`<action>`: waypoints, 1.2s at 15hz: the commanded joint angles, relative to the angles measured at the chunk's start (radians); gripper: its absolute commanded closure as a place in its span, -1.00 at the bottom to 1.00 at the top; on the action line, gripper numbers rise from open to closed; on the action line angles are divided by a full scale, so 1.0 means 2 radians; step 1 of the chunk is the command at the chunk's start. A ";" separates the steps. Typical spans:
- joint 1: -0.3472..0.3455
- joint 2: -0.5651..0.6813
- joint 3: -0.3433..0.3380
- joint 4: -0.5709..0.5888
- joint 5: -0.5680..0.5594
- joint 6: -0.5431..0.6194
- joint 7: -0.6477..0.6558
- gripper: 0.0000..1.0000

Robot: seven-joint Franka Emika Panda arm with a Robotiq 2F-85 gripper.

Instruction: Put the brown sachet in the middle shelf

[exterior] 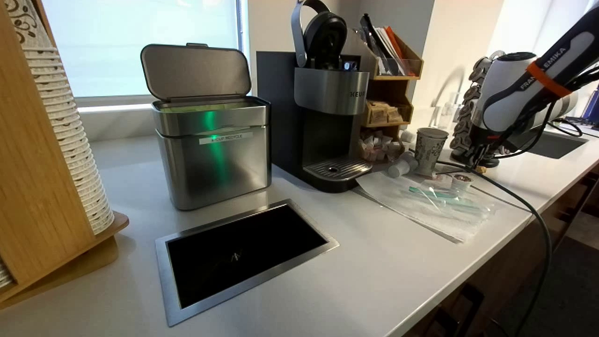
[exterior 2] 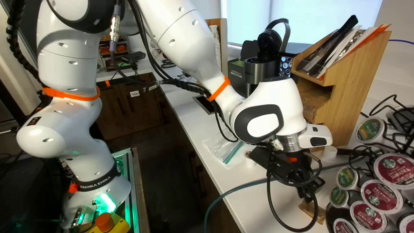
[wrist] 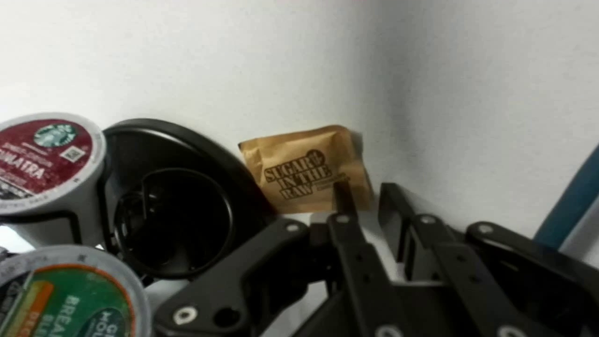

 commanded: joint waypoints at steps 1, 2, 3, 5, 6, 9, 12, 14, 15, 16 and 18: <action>-0.002 0.006 0.001 0.006 0.006 -0.013 -0.001 0.59; -0.002 0.008 0.000 0.008 0.006 -0.014 0.000 0.65; -0.002 0.009 0.000 0.008 0.006 -0.015 0.001 0.74; -0.002 0.012 -0.001 0.011 0.006 -0.018 0.002 0.96; -0.003 0.015 -0.001 0.013 0.008 -0.020 0.002 1.00; -0.003 0.017 -0.001 0.015 0.009 -0.021 0.003 1.00; -0.007 -0.002 0.008 0.000 0.013 -0.017 -0.011 1.00; -0.005 -0.034 0.012 -0.028 0.006 0.002 -0.024 1.00; -0.006 -0.049 0.014 -0.041 0.003 0.012 -0.032 1.00; -0.010 -0.063 0.023 -0.052 0.009 0.017 -0.047 1.00; -0.017 -0.090 0.037 -0.074 0.018 0.027 -0.075 1.00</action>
